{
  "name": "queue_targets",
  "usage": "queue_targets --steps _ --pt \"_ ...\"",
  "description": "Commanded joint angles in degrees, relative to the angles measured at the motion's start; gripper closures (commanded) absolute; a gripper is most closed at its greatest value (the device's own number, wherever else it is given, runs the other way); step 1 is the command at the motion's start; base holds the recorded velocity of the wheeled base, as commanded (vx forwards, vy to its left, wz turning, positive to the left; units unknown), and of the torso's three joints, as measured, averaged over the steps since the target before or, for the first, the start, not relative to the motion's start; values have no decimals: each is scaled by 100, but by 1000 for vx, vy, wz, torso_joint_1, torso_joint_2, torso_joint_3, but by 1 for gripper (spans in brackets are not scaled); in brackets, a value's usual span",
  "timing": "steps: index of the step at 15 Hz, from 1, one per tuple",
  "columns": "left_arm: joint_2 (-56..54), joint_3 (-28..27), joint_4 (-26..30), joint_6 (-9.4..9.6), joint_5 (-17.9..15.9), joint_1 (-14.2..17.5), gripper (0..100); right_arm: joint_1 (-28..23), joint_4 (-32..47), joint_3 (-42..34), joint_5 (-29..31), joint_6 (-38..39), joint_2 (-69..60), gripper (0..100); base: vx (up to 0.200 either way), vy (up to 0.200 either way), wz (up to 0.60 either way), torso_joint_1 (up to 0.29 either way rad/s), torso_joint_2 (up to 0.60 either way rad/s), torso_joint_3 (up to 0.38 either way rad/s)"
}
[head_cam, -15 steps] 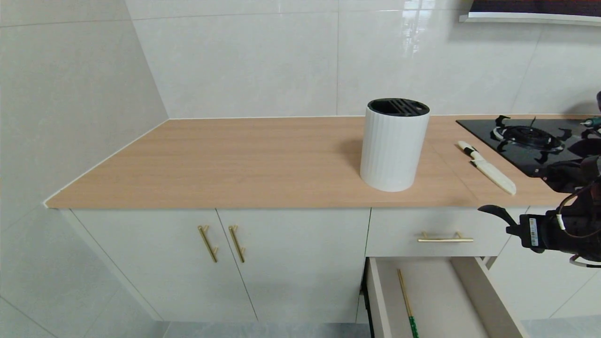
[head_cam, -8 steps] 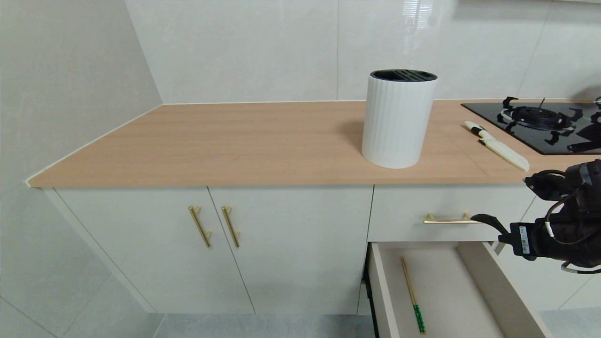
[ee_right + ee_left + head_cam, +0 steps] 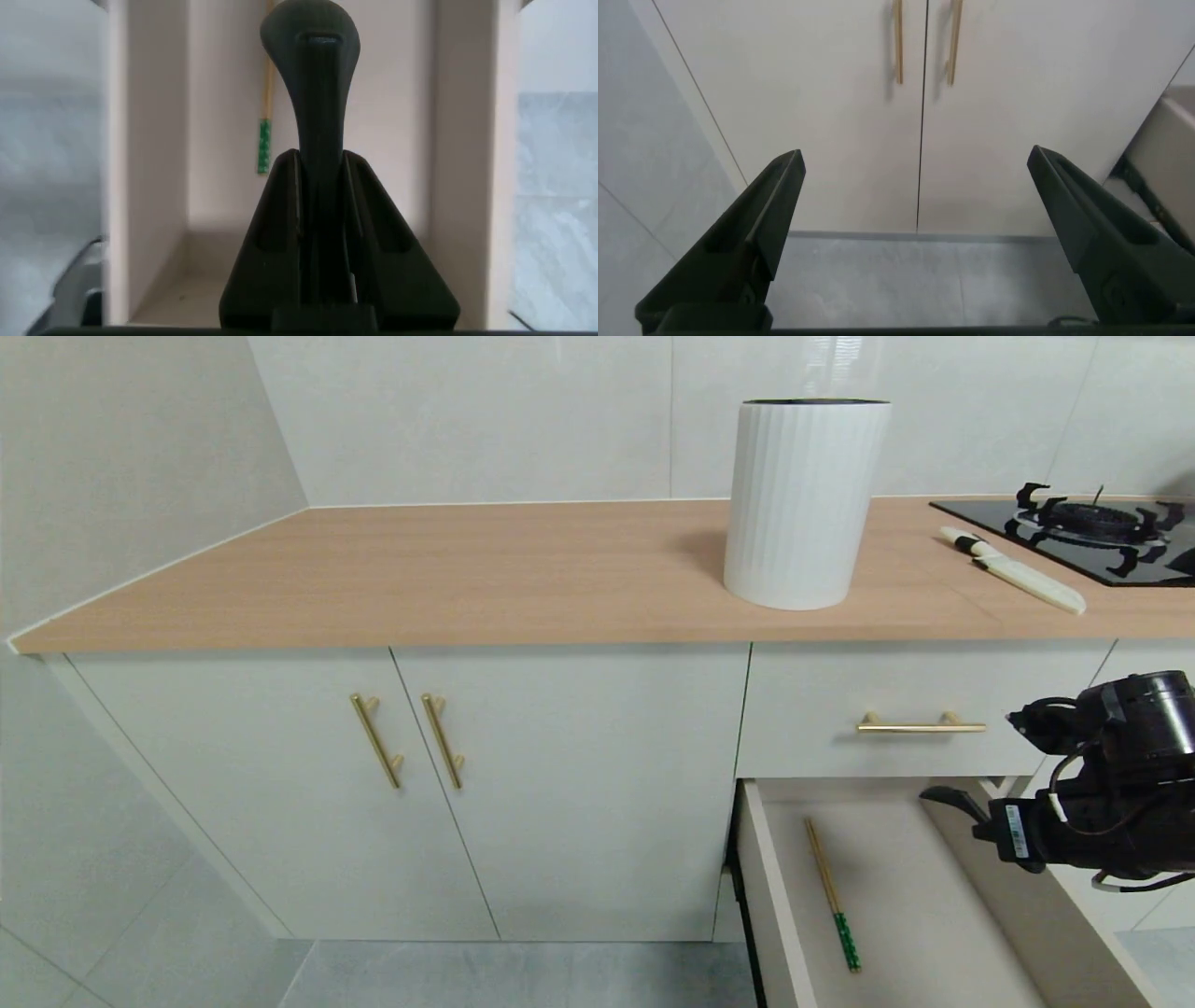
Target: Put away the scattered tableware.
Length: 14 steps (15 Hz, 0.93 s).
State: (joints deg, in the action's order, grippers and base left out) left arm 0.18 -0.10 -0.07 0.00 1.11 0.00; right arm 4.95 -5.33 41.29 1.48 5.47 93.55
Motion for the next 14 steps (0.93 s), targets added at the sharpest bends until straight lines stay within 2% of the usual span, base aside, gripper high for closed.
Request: queue_targets --steps 1,5,10,12,13,14 --pt "-1 1 -1 0 3 0 0 6 -47 11 2 6 515 100 0 0 0 -124 442 320" --pt "-1 1 -1 0 3 0 0 6 -768 -42 19 33 1165 100 0 0 0 -87 408 316" --pt "-1 1 -1 0 3 0 0 6 -1673 -68 134 42 2150 100 0 0 0 -16 65 37" --pt "-1 1 -1 0 3 0 0 15 -2341 -191 459 42 2739 100 0 0 0 0 0 0" --pt "-1 1 -1 0 3 0 0 15 -2464 -200 485 42 2853 100 0 0 0 0 0 0" --pt "-1 1 -1 0 3 0 0 15 -2948 -288 503 24 3205 100 0 0 0 0 0 0"
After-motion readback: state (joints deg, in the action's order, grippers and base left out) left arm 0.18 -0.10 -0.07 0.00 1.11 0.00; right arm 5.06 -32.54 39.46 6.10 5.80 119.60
